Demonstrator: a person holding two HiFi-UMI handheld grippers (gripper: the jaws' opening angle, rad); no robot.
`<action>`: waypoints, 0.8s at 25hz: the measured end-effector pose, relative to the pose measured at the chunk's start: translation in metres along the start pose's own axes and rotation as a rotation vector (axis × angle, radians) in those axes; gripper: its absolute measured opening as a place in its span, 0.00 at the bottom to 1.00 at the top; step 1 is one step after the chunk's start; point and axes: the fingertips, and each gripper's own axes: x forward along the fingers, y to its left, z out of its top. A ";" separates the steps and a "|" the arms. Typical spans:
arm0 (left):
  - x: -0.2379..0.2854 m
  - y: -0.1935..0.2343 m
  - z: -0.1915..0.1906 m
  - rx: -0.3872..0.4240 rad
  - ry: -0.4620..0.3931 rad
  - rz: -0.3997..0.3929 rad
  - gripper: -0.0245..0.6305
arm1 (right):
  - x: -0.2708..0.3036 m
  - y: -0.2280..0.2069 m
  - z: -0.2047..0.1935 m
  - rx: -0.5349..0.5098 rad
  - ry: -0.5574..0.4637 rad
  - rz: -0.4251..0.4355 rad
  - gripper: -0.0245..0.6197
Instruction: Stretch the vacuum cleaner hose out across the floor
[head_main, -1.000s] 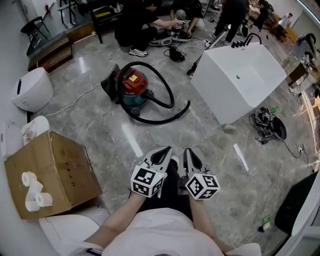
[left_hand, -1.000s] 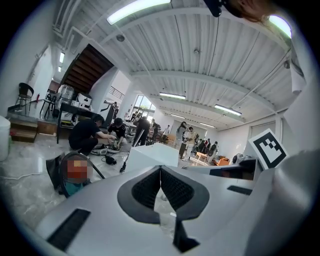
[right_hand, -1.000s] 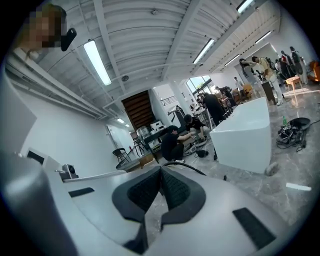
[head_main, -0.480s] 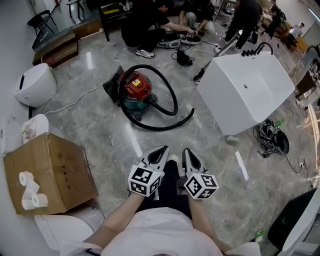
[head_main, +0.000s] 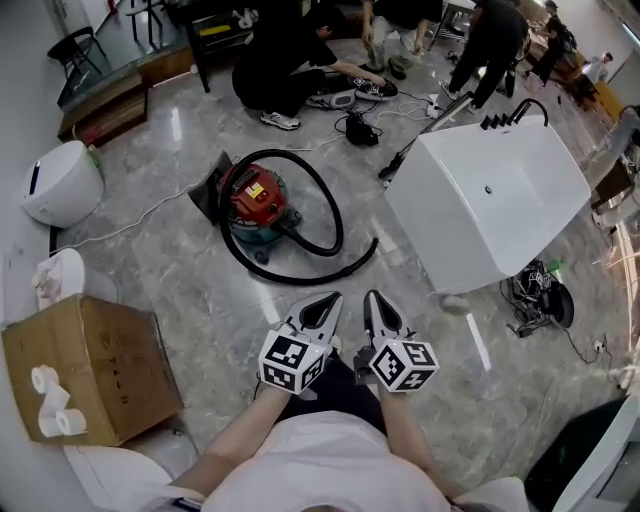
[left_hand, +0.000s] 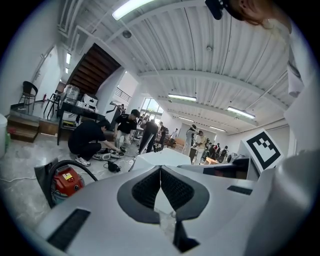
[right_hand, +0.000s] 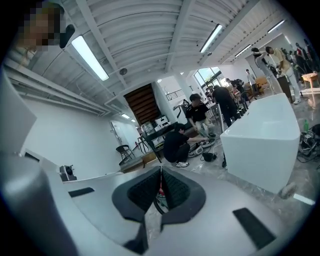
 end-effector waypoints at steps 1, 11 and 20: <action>0.010 0.001 0.003 -0.001 -0.001 -0.001 0.05 | 0.006 -0.006 0.007 -0.003 -0.001 0.007 0.06; 0.087 0.014 0.022 -0.021 -0.021 0.026 0.05 | 0.054 -0.057 0.047 -0.015 0.014 0.049 0.06; 0.127 0.026 0.030 -0.026 -0.022 0.041 0.05 | 0.078 -0.093 0.067 -0.022 0.015 0.032 0.06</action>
